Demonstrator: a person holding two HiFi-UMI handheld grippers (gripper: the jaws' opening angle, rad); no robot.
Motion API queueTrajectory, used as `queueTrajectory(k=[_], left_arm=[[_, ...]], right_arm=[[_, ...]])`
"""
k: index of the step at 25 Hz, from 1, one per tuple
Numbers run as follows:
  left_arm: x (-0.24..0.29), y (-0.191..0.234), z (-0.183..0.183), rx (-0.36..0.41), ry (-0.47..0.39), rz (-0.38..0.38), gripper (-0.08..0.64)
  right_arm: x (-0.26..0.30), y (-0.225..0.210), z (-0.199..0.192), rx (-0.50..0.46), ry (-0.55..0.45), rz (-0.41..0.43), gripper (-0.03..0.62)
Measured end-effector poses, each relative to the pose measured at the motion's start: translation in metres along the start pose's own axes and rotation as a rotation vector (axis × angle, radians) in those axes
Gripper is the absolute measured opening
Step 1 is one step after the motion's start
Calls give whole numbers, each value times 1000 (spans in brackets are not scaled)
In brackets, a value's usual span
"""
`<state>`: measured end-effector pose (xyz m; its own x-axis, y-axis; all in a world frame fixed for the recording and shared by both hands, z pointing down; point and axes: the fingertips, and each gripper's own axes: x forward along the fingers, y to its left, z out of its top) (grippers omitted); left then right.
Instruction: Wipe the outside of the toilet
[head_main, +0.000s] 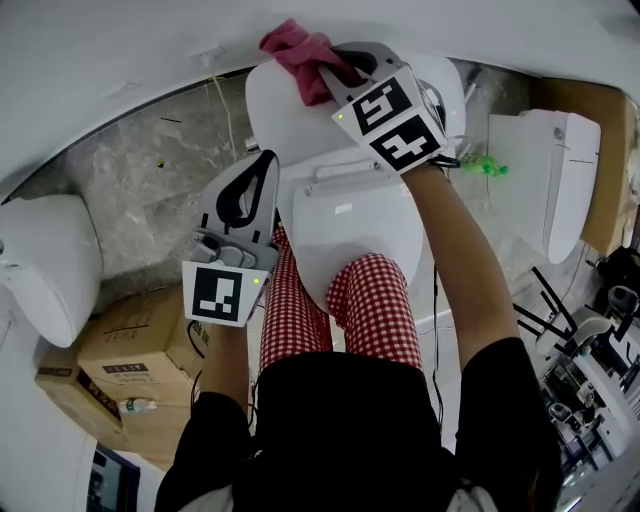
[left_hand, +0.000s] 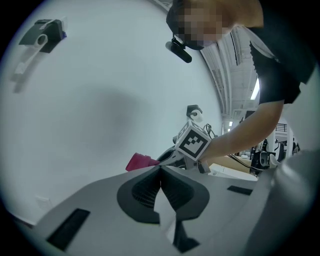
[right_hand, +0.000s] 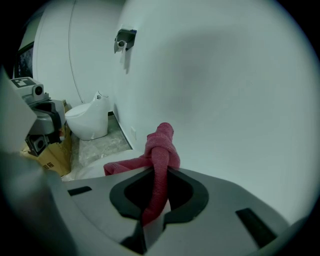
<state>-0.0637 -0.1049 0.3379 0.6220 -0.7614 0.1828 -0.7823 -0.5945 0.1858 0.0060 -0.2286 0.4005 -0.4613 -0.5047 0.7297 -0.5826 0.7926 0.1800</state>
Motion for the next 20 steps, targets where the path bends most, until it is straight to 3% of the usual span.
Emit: queueTrajectory(k=[20], left_arm=[[18,-13,-2,33,29,-27,9]], right_arm=[[-52,-71,-69,119,35,-149,55]])
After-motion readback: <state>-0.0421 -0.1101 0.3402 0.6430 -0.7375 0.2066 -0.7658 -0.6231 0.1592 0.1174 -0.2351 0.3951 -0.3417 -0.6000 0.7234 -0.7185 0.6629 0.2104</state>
